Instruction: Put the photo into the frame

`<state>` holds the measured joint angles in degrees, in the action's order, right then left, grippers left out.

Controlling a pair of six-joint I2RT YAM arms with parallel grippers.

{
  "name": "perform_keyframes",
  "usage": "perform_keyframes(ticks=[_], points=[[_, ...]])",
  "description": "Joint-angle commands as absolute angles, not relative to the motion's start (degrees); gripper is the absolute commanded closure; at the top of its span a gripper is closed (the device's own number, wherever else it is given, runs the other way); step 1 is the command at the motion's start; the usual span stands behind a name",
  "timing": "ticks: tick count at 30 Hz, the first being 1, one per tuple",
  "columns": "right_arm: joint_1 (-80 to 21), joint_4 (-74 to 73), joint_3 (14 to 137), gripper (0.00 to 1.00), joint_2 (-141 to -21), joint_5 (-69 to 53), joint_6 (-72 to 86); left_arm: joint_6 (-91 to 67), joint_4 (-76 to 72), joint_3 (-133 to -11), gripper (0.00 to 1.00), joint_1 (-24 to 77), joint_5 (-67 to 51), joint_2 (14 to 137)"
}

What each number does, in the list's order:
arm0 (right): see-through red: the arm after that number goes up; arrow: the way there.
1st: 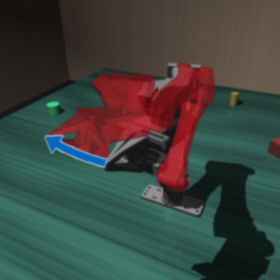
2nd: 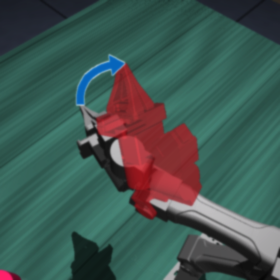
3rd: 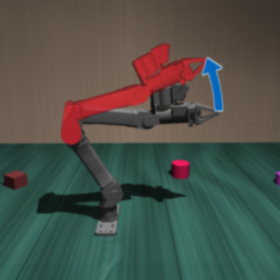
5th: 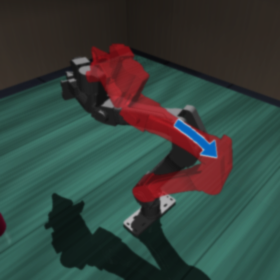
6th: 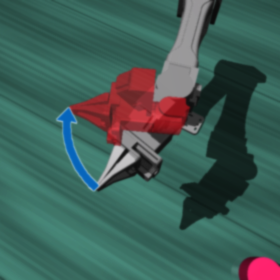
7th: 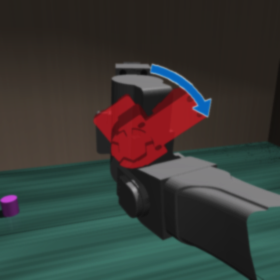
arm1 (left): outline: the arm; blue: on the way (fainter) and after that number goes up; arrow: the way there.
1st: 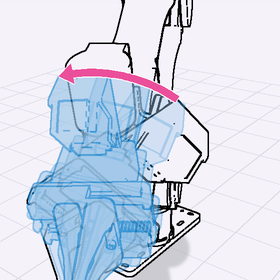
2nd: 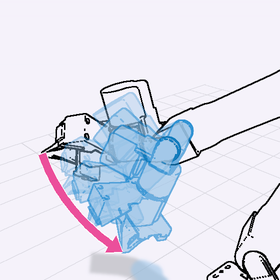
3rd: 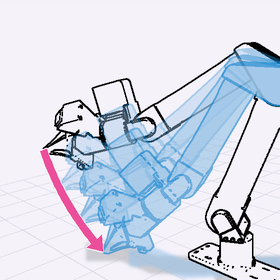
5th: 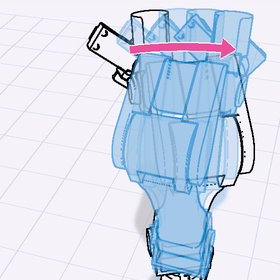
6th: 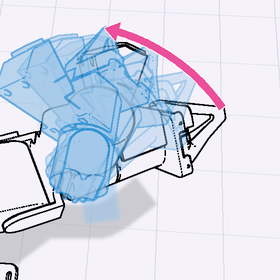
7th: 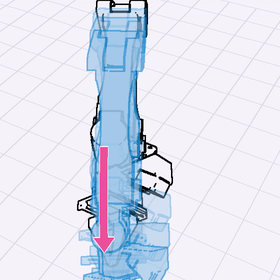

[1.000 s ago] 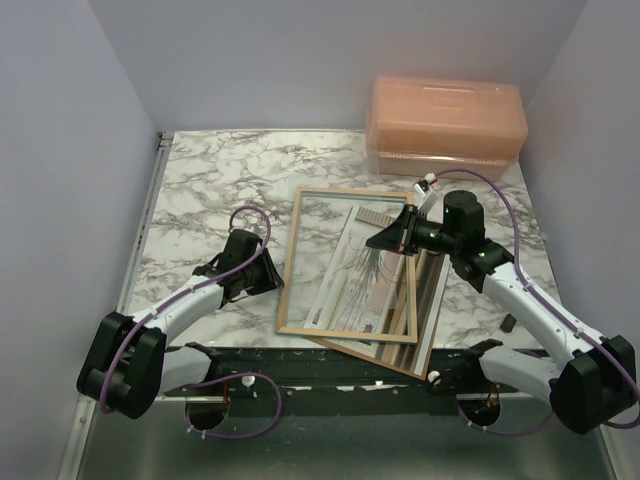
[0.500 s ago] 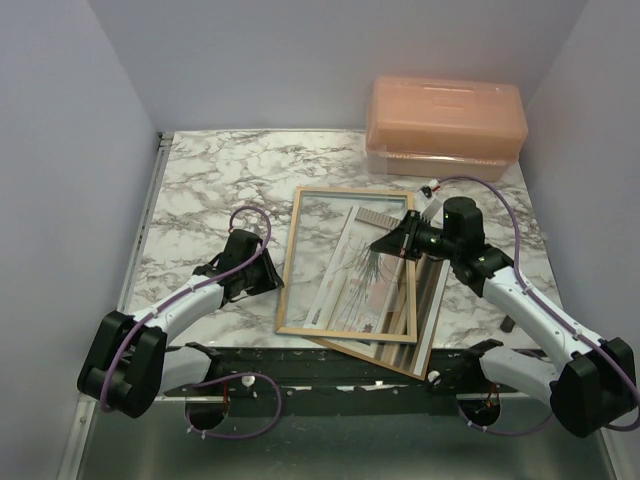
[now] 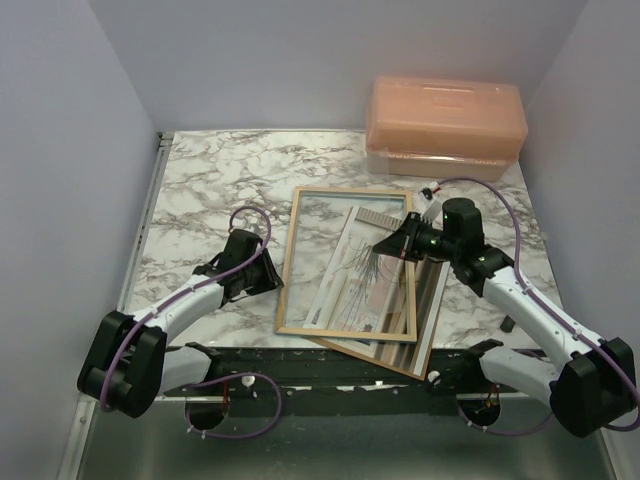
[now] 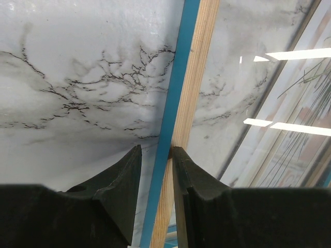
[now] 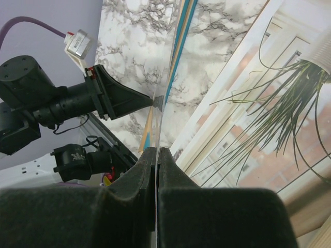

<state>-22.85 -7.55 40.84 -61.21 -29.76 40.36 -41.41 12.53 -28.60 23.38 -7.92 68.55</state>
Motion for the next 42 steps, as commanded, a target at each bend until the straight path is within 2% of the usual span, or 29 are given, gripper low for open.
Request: perform_keyframes(ticks=[1,30,42], points=[[-23.2,-11.1,40.5,1.00,-61.3,-27.9,38.2,-40.2,15.4,-28.7,0.69,23.9,-5.8,69.8],[-22.1,-17.5,41.9,1.00,-61.1,-22.4,36.4,-40.1,15.7,-28.7,0.69,24.1,-5.5,69.9],[-21.5,-17.5,42.6,1.00,-62.6,-24.9,36.2,-40.2,15.6,-29.0,0.69,24.3,-5.5,70.3]])
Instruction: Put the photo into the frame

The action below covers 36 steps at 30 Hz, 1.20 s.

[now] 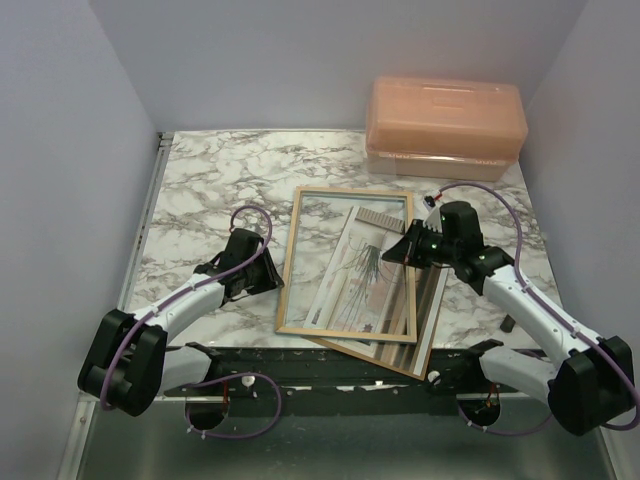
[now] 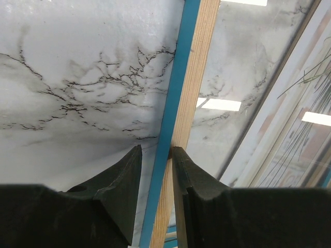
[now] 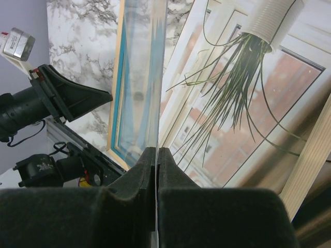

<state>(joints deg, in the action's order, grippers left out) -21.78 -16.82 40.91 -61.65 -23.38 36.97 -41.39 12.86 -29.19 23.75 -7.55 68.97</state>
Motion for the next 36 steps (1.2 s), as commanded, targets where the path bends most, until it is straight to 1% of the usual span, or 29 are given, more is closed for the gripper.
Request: perform_keyframes(ticks=[1,10,15,21,28,36], points=[[-21.5,-17.0,42.4,1.00,-62.6,-25.7,36.8,-40.2,15.6,-29.0,0.69,24.3,-5.4,70.4],[-21.4,-13.3,39.7,1.00,-60.3,-28.3,43.1,-40.3,15.8,-29.0,0.69,24.4,-5.2,70.3],[-21.4,-14.0,38.7,1.00,-58.0,-25.8,41.7,-40.3,15.8,-28.9,0.69,24.4,-5.1,70.2],[-21.4,-14.6,38.1,1.00,-58.0,-24.9,41.2,-40.3,15.8,-28.9,0.70,24.4,-5.1,70.2],[-21.4,-10.6,36.6,1.00,-59.4,-27.6,42.6,-40.3,15.8,-29.0,0.70,24.6,-5.1,70.4],[-21.4,-6.2,38.7,1.00,-59.7,-31.3,42.9,-40.3,15.7,-29.1,0.70,24.8,-5.0,70.6]])
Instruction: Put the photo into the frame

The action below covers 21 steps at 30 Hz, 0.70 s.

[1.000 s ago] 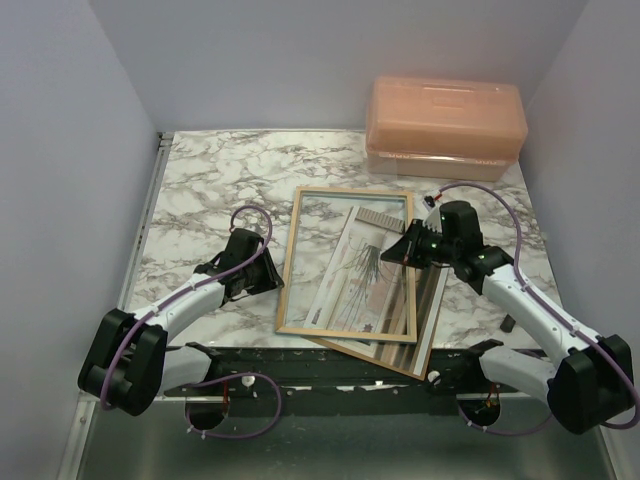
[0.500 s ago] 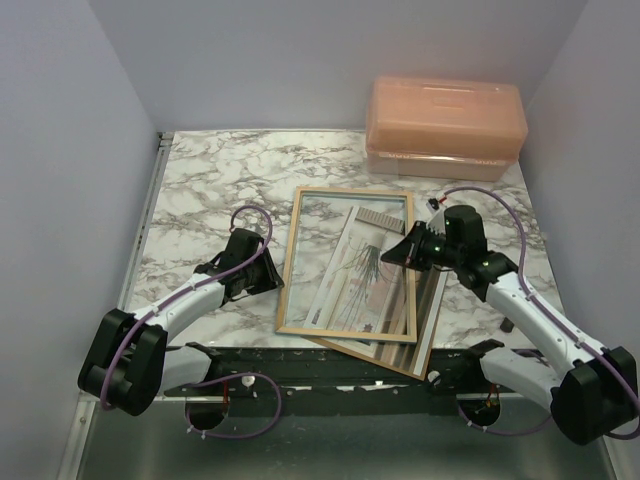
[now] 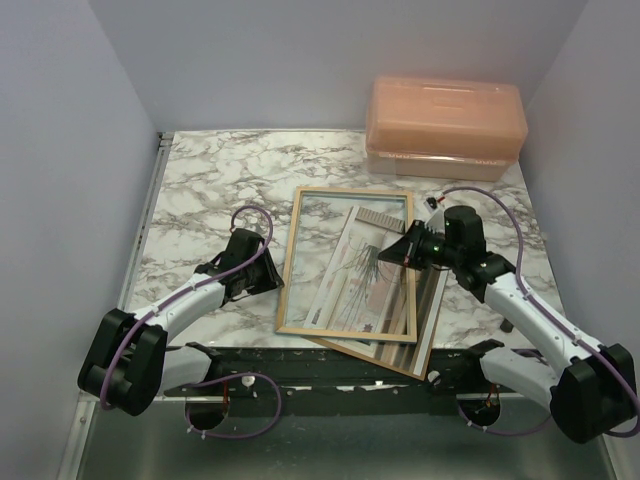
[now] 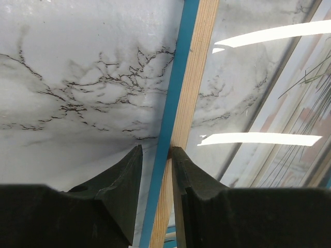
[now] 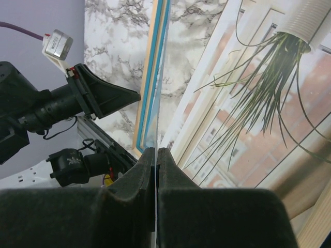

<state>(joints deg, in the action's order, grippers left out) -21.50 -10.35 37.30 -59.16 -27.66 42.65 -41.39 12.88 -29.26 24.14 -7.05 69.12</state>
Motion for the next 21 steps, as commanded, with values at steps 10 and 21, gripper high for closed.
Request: perform_keyframes(ticks=[10,21], points=[[-21.4,-1.4,39.2,1.00,-63.0,-32.9,46.2,-40.1,16.0,-29.3,0.71,25.0,-4.9,70.7],[-21.2,-0.6,39.3,1.00,-59.6,-30.2,48.8,-39.8,15.9,-29.5,0.73,25.1,-5.0,71.0]])
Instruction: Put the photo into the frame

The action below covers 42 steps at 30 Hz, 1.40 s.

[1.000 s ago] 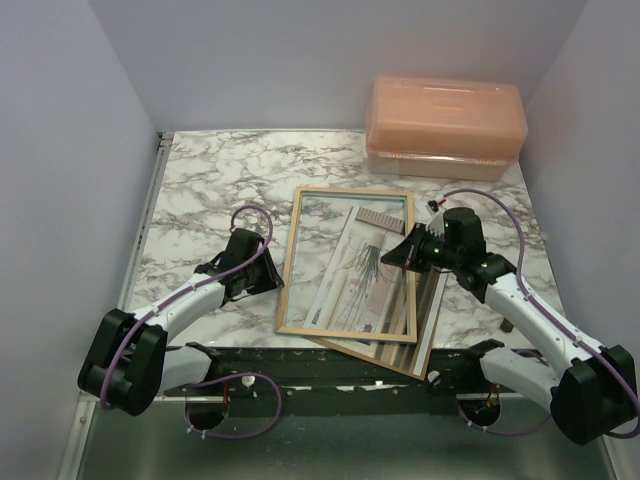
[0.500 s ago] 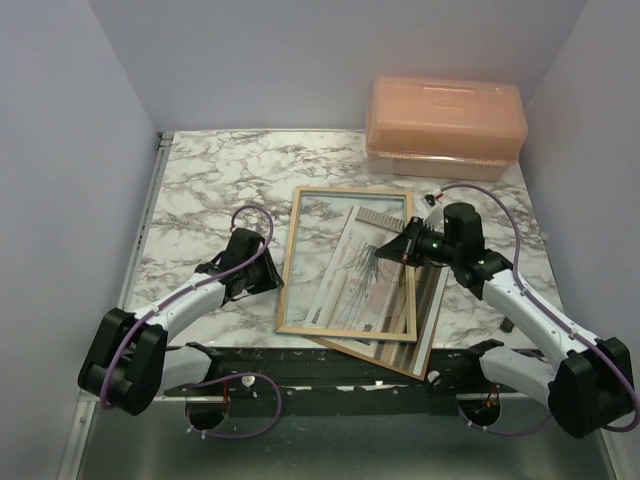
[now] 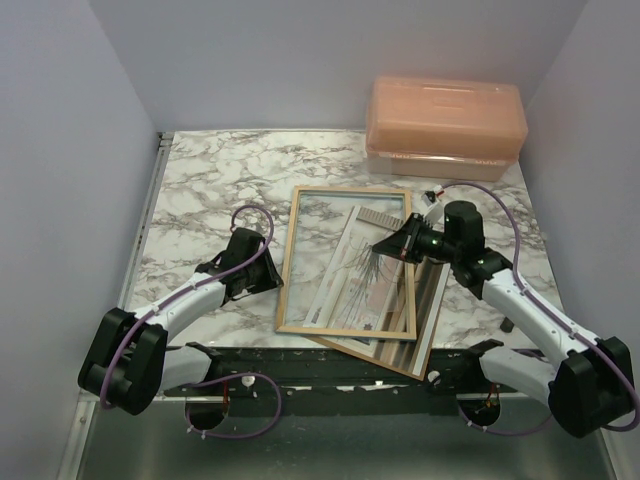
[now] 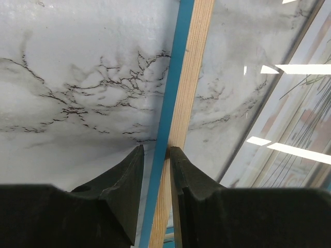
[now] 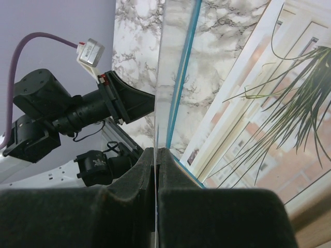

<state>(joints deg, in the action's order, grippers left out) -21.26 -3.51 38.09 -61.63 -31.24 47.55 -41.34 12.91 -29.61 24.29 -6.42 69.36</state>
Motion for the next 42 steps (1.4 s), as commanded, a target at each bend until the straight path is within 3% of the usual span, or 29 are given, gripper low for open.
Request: perform_keyframes(ticks=[1,11,42], points=[[-21.3,0.9,39.0,1.00,-59.4,-30.0,48.9,-39.8,16.0,-29.6,0.73,25.1,-4.9,71.1],[-21.2,8.6,34.7,1.00,-60.6,-32.6,50.1,-39.8,16.2,-29.7,0.73,25.3,-4.8,71.1],[-21.2,8.9,34.3,1.00,-61.8,-38.6,47.9,-39.9,16.4,-29.9,0.73,25.6,-4.7,71.6]])
